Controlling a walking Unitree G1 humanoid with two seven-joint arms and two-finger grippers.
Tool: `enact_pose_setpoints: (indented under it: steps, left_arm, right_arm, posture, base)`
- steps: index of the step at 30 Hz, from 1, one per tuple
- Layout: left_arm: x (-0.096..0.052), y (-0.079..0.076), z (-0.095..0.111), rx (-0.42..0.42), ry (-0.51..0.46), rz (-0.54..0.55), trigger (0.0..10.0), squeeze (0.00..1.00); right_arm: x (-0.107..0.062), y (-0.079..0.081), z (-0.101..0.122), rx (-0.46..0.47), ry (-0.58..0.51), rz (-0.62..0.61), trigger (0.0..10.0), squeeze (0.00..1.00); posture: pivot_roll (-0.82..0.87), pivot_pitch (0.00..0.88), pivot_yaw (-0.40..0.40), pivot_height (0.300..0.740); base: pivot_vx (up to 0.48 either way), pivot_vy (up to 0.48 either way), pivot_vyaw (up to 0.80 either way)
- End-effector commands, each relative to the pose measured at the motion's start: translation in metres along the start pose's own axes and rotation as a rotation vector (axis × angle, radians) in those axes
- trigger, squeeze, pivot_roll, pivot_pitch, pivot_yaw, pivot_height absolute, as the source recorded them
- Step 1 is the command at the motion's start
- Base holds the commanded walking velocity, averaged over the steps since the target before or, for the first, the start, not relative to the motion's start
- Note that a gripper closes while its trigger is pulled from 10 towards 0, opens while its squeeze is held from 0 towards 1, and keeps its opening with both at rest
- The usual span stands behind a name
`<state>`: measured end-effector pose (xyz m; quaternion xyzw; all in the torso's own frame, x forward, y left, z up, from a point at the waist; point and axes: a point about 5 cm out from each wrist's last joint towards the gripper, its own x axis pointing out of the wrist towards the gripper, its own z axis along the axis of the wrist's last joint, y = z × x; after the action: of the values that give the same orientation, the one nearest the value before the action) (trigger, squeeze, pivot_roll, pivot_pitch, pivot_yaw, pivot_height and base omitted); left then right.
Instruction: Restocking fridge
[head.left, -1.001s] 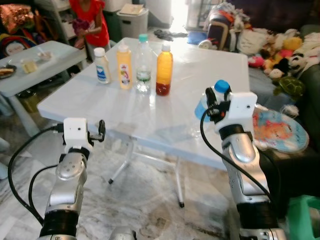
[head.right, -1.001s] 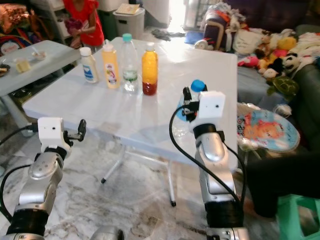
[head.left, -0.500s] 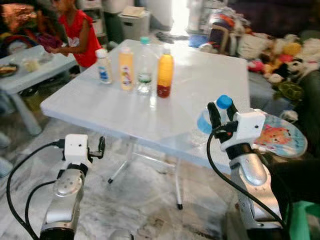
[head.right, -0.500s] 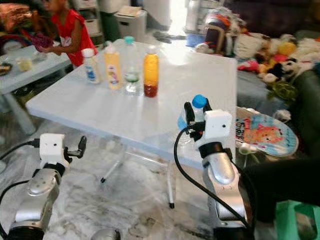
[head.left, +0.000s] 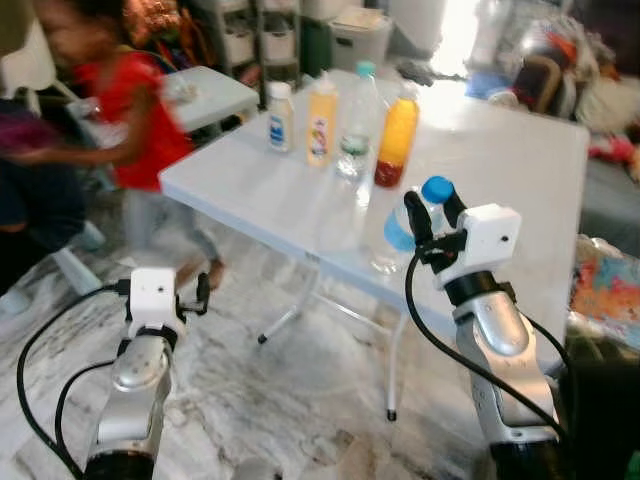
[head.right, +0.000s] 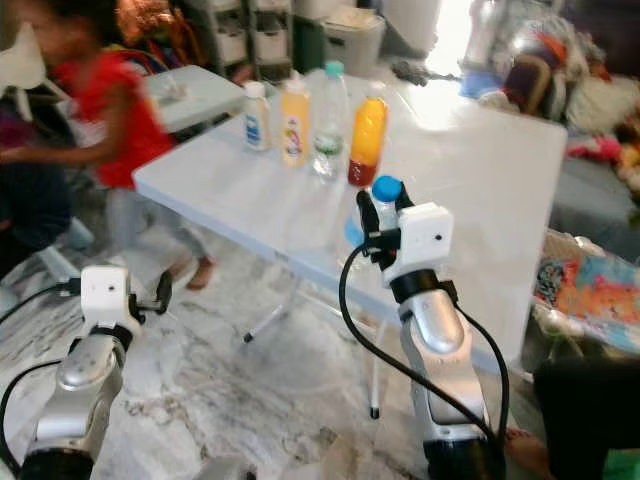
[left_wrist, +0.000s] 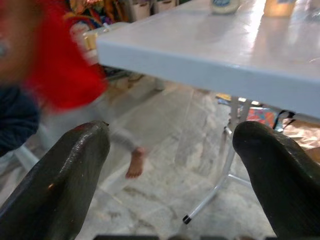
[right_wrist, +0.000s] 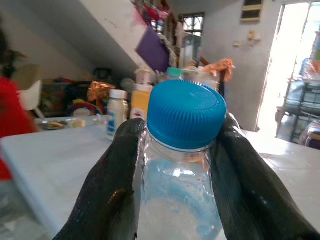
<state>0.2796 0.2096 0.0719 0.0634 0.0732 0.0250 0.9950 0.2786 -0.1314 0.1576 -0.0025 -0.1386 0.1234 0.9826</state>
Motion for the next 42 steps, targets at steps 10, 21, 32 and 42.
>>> enact_pose_setpoints:
  steps: [10,21,32,42]
  left_arm:
    - [0.001,0.002,-0.005,0.052,0.025,-0.036,10.0,0.00]
    - [-0.014,0.008,-0.024,0.059,0.085,-0.042,10.0,0.00]
    - [-0.020,0.022,-0.021,0.113,0.060,-0.030,10.0,0.00]
    - [-0.034,0.005,-0.020,0.142,0.031,-0.140,10.0,0.00]
  right_arm:
    - [0.000,0.000,-0.017,0.005,0.088,0.023,10.0,0.00]
    - [-0.003,-0.002,-0.019,0.007,0.097,0.070,10.0,0.00]
    - [-0.017,-0.021,-0.023,-0.074,0.135,0.068,10.0,0.00]
    - [-0.039,-0.021,-0.040,-0.078,0.211,0.038,10.0,0.00]
  posture:
    - [0.02,0.000,0.002,0.740]
    - [0.03,0.000,0.013,0.740]
    - [0.00,0.000,0.002,0.740]
    - [0.00,0.000,-0.013,0.740]
  base:
    - [0.000,0.000,0.78]
    - [0.000,0.022,0.78]
    - [0.000,0.094,0.76]
    - [0.000,0.000,0.74]
